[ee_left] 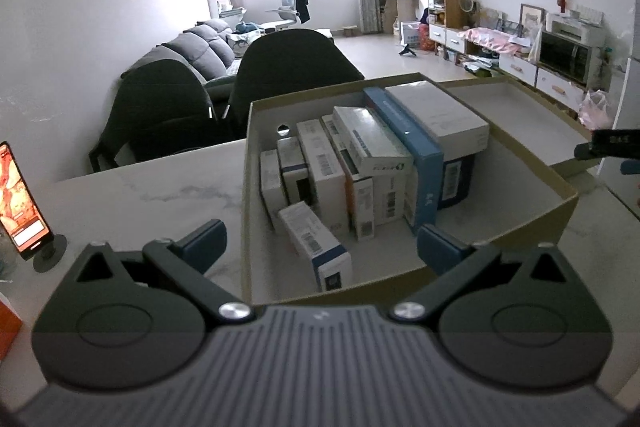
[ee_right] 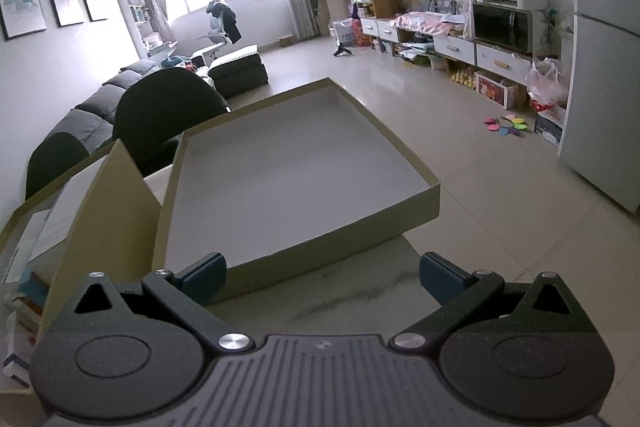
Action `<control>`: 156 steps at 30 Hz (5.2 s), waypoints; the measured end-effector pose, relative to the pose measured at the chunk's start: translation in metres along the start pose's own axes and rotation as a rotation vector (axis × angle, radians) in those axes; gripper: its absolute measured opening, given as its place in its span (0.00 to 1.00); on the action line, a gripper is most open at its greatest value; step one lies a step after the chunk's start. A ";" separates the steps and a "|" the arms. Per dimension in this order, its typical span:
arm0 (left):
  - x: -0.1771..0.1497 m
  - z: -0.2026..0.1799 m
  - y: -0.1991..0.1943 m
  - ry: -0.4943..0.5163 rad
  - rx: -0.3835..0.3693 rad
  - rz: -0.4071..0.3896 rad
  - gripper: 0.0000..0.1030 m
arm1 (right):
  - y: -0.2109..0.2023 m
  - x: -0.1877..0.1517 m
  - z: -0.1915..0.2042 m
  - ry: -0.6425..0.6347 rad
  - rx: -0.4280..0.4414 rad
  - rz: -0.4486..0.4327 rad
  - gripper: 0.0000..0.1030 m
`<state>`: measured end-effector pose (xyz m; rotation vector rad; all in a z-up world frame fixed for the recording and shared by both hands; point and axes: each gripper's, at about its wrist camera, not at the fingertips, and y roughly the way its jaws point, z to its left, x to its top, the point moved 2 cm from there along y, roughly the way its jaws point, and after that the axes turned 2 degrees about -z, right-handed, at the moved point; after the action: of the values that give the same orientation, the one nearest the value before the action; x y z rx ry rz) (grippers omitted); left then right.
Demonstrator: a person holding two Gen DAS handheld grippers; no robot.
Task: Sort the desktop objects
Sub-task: 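Grasp the lid rim with the right gripper and lift it, then raise the lid upright with the right gripper while the left gripper grasps its opposite rim, then carry the lid with both grippers over the beige box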
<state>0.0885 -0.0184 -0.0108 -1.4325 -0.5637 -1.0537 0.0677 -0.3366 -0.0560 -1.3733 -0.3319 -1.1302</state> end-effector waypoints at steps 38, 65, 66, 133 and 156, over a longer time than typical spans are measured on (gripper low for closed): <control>0.009 -0.012 0.031 -0.050 -0.005 0.050 1.00 | 0.089 0.031 -0.108 0.497 0.202 0.158 0.80; 0.002 0.016 0.018 -0.194 -0.082 0.071 1.00 | 0.063 0.032 -0.110 0.588 0.207 0.070 0.43; 0.002 0.017 0.017 -0.196 -0.084 0.068 1.00 | 0.060 0.034 -0.108 0.585 0.209 0.060 0.43; 0.126 -0.080 0.043 -0.182 -0.535 0.080 0.77 | -0.157 -0.008 0.121 -0.382 0.272 -0.387 0.45; 0.086 -0.004 0.059 -0.436 -0.626 0.154 0.44 | -0.141 -0.016 0.097 -0.257 0.570 -0.219 0.81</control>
<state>0.1777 -0.0528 0.0314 -2.2515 -0.4315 -0.8252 -0.0105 -0.2167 0.0395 -0.9827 -0.9338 -0.9321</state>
